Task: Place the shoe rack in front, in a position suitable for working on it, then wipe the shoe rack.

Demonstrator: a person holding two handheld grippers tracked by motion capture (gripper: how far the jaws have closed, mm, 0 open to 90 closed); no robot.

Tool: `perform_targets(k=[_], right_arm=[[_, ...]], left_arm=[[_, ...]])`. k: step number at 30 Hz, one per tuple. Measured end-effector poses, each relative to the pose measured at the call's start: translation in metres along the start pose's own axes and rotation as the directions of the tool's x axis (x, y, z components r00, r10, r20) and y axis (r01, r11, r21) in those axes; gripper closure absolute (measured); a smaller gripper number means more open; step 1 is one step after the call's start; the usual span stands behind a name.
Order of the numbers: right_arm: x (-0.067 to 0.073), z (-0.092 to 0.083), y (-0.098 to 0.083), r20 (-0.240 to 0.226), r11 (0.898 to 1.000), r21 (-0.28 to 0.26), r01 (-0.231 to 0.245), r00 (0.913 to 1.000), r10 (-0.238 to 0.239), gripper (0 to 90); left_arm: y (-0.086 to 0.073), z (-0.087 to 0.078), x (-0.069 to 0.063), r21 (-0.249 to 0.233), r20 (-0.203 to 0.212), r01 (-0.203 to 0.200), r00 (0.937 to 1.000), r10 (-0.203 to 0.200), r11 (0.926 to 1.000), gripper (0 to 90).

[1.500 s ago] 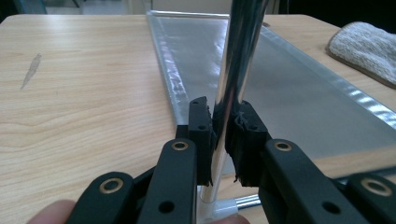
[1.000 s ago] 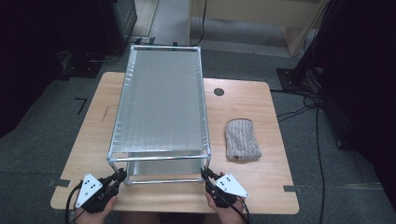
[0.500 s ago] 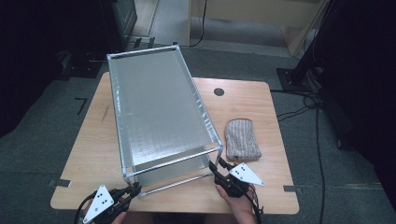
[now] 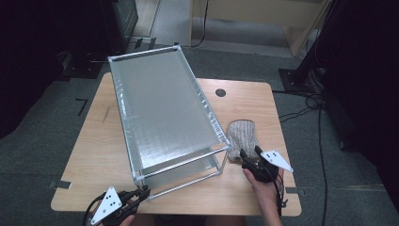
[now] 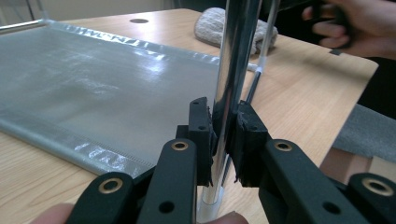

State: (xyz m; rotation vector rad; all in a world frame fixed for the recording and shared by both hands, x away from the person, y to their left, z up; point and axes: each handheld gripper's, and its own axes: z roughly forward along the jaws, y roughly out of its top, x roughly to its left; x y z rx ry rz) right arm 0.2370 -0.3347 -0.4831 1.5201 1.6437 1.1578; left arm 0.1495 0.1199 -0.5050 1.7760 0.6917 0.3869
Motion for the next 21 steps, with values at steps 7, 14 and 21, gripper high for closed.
perform_targets(k=[7,14,21], right_arm=[[0.0,0.049,0.0,0.133,0.988,0.148,-0.029,0.9911,0.009,25.4],[0.001,0.068,-0.005,0.189,0.962,0.272,0.006,0.9803,-0.059,37.5],[-0.013,0.06,-0.006,0.167,0.963,0.27,0.025,0.9832,-0.073,66.7]], left_arm=[[0.0,0.0,0.0,0.0,0.029,0.005,0.9996,-0.005,1.0,78.6],[0.001,0.003,-0.003,-0.001,0.047,0.01,0.9989,-0.01,0.9999,78.0],[0.003,0.009,-0.01,-0.001,0.057,0.011,0.9983,-0.011,0.9999,76.4]])
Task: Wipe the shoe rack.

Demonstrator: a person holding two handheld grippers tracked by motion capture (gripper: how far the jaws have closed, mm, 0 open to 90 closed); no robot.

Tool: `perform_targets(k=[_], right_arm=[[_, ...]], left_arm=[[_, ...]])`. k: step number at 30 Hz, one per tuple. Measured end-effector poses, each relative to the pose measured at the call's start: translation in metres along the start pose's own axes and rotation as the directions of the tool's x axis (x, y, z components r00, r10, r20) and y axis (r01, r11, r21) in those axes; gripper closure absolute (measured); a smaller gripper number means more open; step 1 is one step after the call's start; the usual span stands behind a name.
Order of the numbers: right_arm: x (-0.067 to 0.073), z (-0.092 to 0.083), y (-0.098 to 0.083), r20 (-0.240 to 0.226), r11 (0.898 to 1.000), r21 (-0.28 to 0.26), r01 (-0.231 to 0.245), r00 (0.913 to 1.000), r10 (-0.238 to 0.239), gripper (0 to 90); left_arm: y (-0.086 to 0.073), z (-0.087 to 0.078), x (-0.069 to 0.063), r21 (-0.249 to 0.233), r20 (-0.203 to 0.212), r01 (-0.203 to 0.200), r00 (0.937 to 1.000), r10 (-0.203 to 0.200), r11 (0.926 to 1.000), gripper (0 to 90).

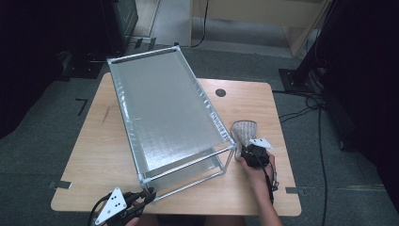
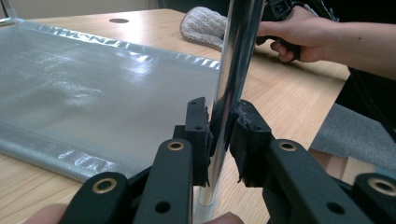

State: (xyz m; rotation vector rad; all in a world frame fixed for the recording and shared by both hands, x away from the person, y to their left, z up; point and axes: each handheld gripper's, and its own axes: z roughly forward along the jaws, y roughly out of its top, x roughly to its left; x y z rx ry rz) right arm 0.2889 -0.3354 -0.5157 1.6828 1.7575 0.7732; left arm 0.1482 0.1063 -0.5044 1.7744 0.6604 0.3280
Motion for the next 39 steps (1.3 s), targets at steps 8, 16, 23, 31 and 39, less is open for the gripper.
perform_targets(k=[8,16,23,31,39], right_arm=[[-0.015,-0.023,-0.022,-0.075,0.997,-0.064,-0.03,0.9969,0.025,69.4],[-0.027,-0.063,-0.014,-0.17,0.976,-0.185,-0.115,0.9819,0.084,69.3],[-0.019,-0.123,0.01,-0.245,0.937,-0.323,-0.133,0.9681,0.053,68.7],[0.009,-0.171,0.026,-0.291,0.895,-0.433,-0.11,0.9565,-0.023,68.4],[0.045,-0.2,0.03,-0.324,0.841,-0.537,-0.074,0.9378,-0.125,68.2]], left_arm=[[-0.001,0.006,-0.004,0.014,0.011,-0.005,0.9999,0.005,0.9999,74.4],[0.0,0.013,-0.002,0.008,-0.006,0.013,0.9999,-0.013,0.9999,71.8],[-0.005,0.016,0.005,-0.032,0.052,0.113,0.9924,-0.112,0.993,68.0],[-0.002,0.017,0.004,-0.066,0.048,0.128,0.991,-0.125,0.9897,67.0],[0.002,0.022,-0.003,-0.015,0.029,0.044,0.9986,-0.043,0.9989,69.2]])
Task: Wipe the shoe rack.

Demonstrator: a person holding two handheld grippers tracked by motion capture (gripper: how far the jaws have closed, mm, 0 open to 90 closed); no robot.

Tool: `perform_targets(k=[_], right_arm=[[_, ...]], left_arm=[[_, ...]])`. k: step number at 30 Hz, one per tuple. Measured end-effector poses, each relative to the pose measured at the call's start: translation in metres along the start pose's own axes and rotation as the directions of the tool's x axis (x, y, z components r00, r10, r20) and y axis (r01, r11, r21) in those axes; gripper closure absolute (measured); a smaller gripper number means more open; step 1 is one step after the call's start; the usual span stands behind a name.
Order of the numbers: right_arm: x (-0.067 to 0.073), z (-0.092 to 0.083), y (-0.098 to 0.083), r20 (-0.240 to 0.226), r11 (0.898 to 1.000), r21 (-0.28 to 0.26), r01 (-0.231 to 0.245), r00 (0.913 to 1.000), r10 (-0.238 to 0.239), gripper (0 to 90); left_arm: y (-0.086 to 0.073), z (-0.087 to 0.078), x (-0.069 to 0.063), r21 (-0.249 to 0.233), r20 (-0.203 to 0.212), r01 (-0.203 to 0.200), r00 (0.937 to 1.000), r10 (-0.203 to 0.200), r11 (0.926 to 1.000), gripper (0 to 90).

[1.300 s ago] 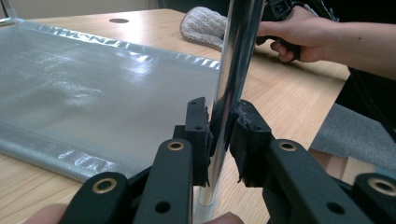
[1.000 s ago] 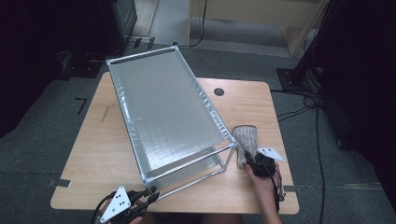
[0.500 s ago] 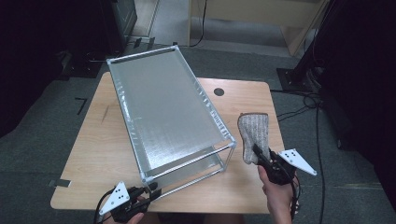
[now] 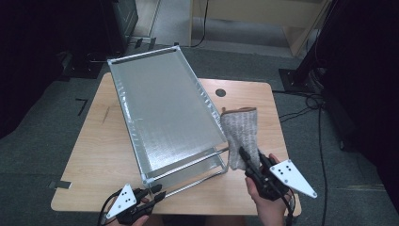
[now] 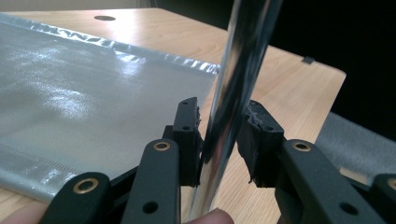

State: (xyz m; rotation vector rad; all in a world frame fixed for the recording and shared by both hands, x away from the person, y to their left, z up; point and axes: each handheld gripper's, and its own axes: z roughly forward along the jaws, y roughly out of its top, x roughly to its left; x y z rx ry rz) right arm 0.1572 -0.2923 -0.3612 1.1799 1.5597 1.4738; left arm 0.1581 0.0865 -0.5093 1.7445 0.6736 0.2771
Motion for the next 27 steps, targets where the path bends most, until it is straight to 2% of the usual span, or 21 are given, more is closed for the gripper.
perform_targets(k=[1,3,4,7,10,13,14,16,19,21,27], right_arm=[[0.007,0.001,0.0,-0.038,1.0,0.008,0.021,0.9991,-0.02,68.0],[0.02,0.006,-0.003,-0.101,0.998,0.036,0.053,0.9936,-0.049,67.6],[0.025,0.008,-0.005,-0.122,0.997,0.044,0.067,0.9907,-0.061,67.4],[0.047,0.022,-0.014,-0.171,0.99,0.08,0.113,0.9804,-0.098,66.9],[0.059,0.026,-0.015,-0.191,0.988,0.072,0.139,0.9739,-0.123,66.7],[0.067,0.028,-0.012,-0.239,0.987,0.077,0.142,0.9634,-0.12,64.2],[0.07,0.03,-0.012,-0.243,0.984,0.078,0.159,0.9605,-0.136,62.0],[0.074,0.033,-0.011,-0.234,0.982,0.079,0.174,0.9603,-0.151,54.6],[0.076,0.037,-0.011,-0.205,0.984,0.082,0.159,0.9687,-0.14,45.4],[0.078,0.04,-0.011,-0.2,0.984,0.093,0.15,0.9713,-0.129,40.9],[0.084,0.04,-0.012,-0.218,0.982,0.101,0.162,0.9663,-0.137,31.4]], left_arm=[[0.001,0.001,-0.002,-0.001,-0.011,0.0,0.9999,0.0,1.0,69.3],[0.003,0.004,-0.009,0.005,-0.059,-0.016,0.9981,0.017,0.9999,69.6],[0.004,0.007,-0.014,0.012,-0.085,-0.027,0.996,0.027,0.9996,70.4],[0.004,0.011,-0.024,0.027,-0.123,-0.059,0.9904,0.062,0.9979,74.6],[0.004,0.011,-0.023,0.017,-0.148,-0.036,0.9883,0.038,0.9992,80.5],[0.005,0.011,-0.023,0.012,-0.153,-0.027,0.9879,0.028,0.9996,81.1],[0.005,0.012,-0.024,0.014,-0.161,-0.035,0.9863,0.036,0.9993,81.3],[0.005,0.012,-0.024,0.014,-0.164,-0.044,0.9854,0.046,0.9989,81.3],[0.005,0.012,-0.025,0.016,-0.161,-0.045,0.9858,0.047,0.9989,81.3],[0.005,0.012,-0.024,0.017,-0.159,-0.044,0.9862,0.046,0.9989,81.3],[0.005,0.012,-0.025,0.02,-0.159,-0.04,0.9863,0.043,0.999,81.4]])
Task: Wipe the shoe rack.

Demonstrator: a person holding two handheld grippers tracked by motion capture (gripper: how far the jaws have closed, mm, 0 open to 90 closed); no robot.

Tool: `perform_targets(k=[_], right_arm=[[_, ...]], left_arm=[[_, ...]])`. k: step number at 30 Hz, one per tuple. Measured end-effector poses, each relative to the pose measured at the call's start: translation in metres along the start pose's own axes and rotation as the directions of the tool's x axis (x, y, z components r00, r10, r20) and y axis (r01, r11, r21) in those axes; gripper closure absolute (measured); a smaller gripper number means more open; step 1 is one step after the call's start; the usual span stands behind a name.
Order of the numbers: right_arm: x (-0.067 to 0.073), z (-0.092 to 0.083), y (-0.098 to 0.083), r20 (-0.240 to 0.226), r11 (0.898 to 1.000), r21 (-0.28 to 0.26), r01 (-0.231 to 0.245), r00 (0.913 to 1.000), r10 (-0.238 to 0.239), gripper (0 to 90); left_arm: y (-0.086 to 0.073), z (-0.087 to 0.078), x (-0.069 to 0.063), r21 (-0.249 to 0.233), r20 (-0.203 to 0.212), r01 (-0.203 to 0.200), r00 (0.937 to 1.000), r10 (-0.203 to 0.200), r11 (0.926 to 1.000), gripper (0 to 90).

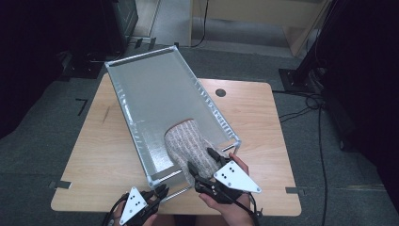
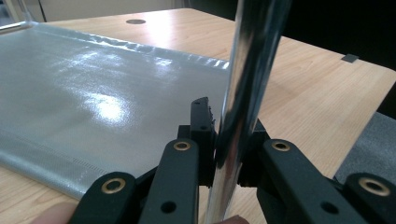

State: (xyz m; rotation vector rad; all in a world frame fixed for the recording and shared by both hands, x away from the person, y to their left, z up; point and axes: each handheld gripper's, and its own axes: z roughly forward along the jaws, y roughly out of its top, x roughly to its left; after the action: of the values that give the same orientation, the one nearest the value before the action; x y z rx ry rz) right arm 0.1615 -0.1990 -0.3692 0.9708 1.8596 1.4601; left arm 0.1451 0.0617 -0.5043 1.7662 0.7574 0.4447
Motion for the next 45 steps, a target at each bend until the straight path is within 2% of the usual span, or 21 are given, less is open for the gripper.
perform_targets(k=[2,5,7,9,11,13,15,16,17,19,21,24,26,27,29,32,35,38,41,43,45], right_arm=[[-0.001,0.0,-0.001,-0.007,1.0,-0.006,0.004,1.0,-0.004,29.9],[-0.003,-0.001,-0.004,0.006,1.0,-0.027,-0.007,1.0,0.007,29.0],[-0.002,0.001,-0.006,0.019,0.999,-0.03,-0.011,0.9997,0.012,30.6],[-0.001,0.0,-0.005,0.027,1.0,-0.025,0.0,0.9996,0.001,39.4],[-0.002,-0.001,-0.006,0.018,0.999,-0.031,-0.017,0.9997,0.017,53.1],[-0.003,-0.002,-0.008,-0.003,0.999,-0.042,-0.026,0.9997,0.026,59.8],[-0.001,-0.003,-0.008,-0.016,0.998,-0.047,-0.035,0.9993,0.034,62.3],[0.002,-0.003,-0.009,-0.023,0.998,-0.048,-0.03,0.9993,0.029,62.9],[0.012,-0.003,-0.01,-0.056,0.998,-0.059,-0.018,0.9983,0.015,63.3],[0.019,-0.003,-0.011,-0.077,0.998,-0.066,-0.012,0.997,0.007,63.3],[0.036,-0.003,-0.014,-0.113,0.995,-0.093,0.033,0.9926,-0.043,63.1],[0.05,-0.003,-0.017,-0.097,0.99,-0.108,0.093,0.9898,-0.104,63.1],[0.051,-0.003,-0.017,-0.091,0.989,-0.11,0.104,0.9893,-0.114,63.1],[0.045,-0.004,-0.017,-0.098,0.989,-0.11,0.098,0.9892,-0.109,63.2],[0.037,-0.006,-0.017,-0.072,0.99,-0.105,0.094,0.9922,-0.102,63.2],[0.019,-0.011,-0.017,-0.007,0.994,-0.091,0.063,0.9979,-0.064,63.2],[-0.002,-0.016,-0.018,0.064,0.996,-0.085,0.04,0.9974,-0.035,63.1],[-0.027,-0.021,-0.019,0.152,0.996,-0.088,0.008,0.9884,0.005,63.0],[-0.051,-0.028,-0.021,0.228,0.995,-0.094,-0.023,0.9726,0.044,62.5],[-0.063,-0.032,-0.023,0.237,0.992,-0.105,-0.063,0.9676,0.087,62.2],[-0.068,-0.035,-0.025,0.238,0.989,-0.116,-0.087,0.9648,0.113,62.6]], left_arm=[[0.0,0.0,-0.001,0.003,-0.001,-0.007,1.0,0.007,1.0,81.4],[0.0,0.002,-0.004,0.003,0.004,-0.018,0.9998,0.018,0.9998,81.3],[0.0,0.002,-0.005,-0.002,-0.001,-0.009,1.0,0.009,1.0,81.2],[0.0,0.002,-0.006,-0.004,0.0,-0.006,1.0,0.006,1.0,81.3],[0.0,0.002,-0.006,-0.003,-0.005,-0.014,0.9999,0.014,0.9999,81.3],[0.0,0.003,-0.006,-0.004,-0.005,-0.002,1.0,0.002,1.0,81.4],[0.0,0.003,-0.007,-0.004,-0.013,0.0,0.9999,-0.001,1.0,81.6],[0.0,0.003,-0.007,-0.001,-0.017,-0.003,0.9999,0.003,1.0,81.6],[0.0,0.003,-0.008,-0.001,-0.014,-0.001,0.9999,0.001,1.0,81.6],[0.001,0.003,-0.009,0.0,-0.018,0.0,0.9998,0.0,1.0,81.6],[0.001,0.003,-0.009,0.003,-0.019,0.02,0.9996,-0.02,0.9998,81.6],[0.0,0.002,-0.007,-0.001,-0.005,0.042,0.9991,-0.042,0.9991,81.5],[0.0,0.002,-0.007,-0.003,0.003,0.046,0.999,-0.046,0.999,81.6],[0.0,0.002,-0.006,-0.002,0.004,0.045,0.999,-0.045,0.999,81.6],[0.0,0.002,-0.006,-0.002,0.008,0.047,0.9989,-0.047,0.9989,81.6],[0.0,0.002,-0.006,-0.001,0.01,0.044,0.999,-0.044,0.999,81.6],[0.0,0.002,-0.006,-0.002,0.006,0.041,0.9992,-0.041,0.9992,81.6],[0.001,0.002,-0.007,-0.003,0.002,0.036,0.9994,-0.036,0.9994,81.6],[0.001,0.002,-0.007,-0.007,0.006,0.036,0.9994,-0.035,0.9993,81.6],[0.001,0.003,-0.008,-0.007,0.009,0.031,0.9995,-0.031,0.9995,81.5],[0.001,0.004,-0.009,-0.005,0.011,0.024,0.9996,-0.024,0.9997,81.6]])
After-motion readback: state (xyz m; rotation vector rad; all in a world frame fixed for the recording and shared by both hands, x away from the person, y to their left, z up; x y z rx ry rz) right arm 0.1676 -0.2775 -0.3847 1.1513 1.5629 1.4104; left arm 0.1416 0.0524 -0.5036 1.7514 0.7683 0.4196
